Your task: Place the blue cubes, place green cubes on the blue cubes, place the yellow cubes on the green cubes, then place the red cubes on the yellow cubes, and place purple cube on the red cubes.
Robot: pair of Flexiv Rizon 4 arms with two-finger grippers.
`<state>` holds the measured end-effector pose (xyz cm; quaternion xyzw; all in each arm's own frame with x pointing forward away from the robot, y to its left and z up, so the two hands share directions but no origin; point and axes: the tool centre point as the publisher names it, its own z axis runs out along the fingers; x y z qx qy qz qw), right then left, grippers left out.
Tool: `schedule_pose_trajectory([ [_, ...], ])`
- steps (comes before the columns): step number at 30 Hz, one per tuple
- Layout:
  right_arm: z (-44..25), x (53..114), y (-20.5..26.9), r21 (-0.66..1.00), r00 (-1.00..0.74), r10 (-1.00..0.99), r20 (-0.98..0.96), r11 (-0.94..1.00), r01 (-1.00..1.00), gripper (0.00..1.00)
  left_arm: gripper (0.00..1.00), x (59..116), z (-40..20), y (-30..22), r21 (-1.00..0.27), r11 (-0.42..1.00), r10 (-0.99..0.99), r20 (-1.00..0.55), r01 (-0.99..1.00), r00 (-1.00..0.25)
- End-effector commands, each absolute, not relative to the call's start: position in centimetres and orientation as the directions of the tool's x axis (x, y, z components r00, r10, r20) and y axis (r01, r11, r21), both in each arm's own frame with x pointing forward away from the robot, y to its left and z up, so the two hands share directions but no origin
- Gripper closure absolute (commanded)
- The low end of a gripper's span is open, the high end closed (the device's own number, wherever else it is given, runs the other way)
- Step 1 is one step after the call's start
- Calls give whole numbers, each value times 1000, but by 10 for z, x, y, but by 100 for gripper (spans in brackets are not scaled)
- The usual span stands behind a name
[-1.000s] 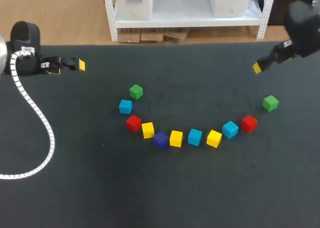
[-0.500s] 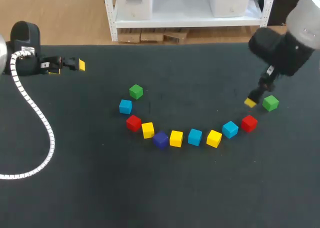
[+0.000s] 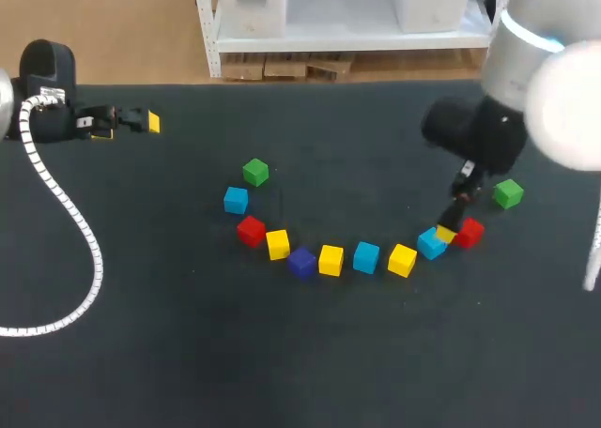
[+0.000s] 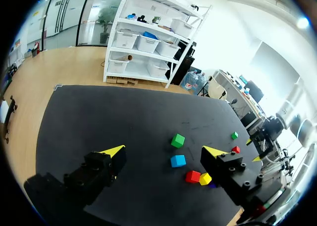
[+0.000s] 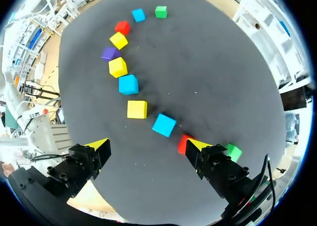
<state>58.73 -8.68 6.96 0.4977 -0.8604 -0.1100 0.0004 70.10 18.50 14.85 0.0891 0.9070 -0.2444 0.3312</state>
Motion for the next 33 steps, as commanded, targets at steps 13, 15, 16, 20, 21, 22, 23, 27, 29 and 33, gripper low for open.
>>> schedule_pose_trajectory([
  [13,20,604,-71,129,-524,-852,13,521,-844,0,0,701,149,185,-384,865,0,-644,323,-765],
  [15,15,607,-74,116,-533,-846,21,531,-839,0,0,701,149,185,-384,865,0,-644,323,-765],
  [16,13,609,-75,111,-539,-842,24,538,-836,0,0,701,149,185,-384,865,0,-644,323,-765],
  [20,8,619,-82,95,-561,-827,31,562,-822,0,0,701,149,185,-384,865,0,-644,323,-765],
  [21,8,621,-84,93,-569,-822,31,569,-817,0,0,701,149,185,-384,865,0,-644,323,-765],
  [22,8,623,-84,91,-570,-821,31,570,-816,0,0,701,149,185,-384,865,0,-644,323,-765],
  [23,7,624,-85,89,-571,-820,30,571,-816,0,0,701,149,185,-384,865,0,-644,323,-765],
  [27,5,628,-85,84,-575,-818,32,575,-814,6,0,701,149,185,-384,865,0,-644,323,-765],
  [29,4,628,-84,87,-575,-817,32,576,-813,16,0,701,149,185,-384,865,0,-644,323,-765],
  [33,1,629,-81,84,-567,-823,36,568,-819,27,0,701,149,185,-384,865,0,-644,323,-765],
])
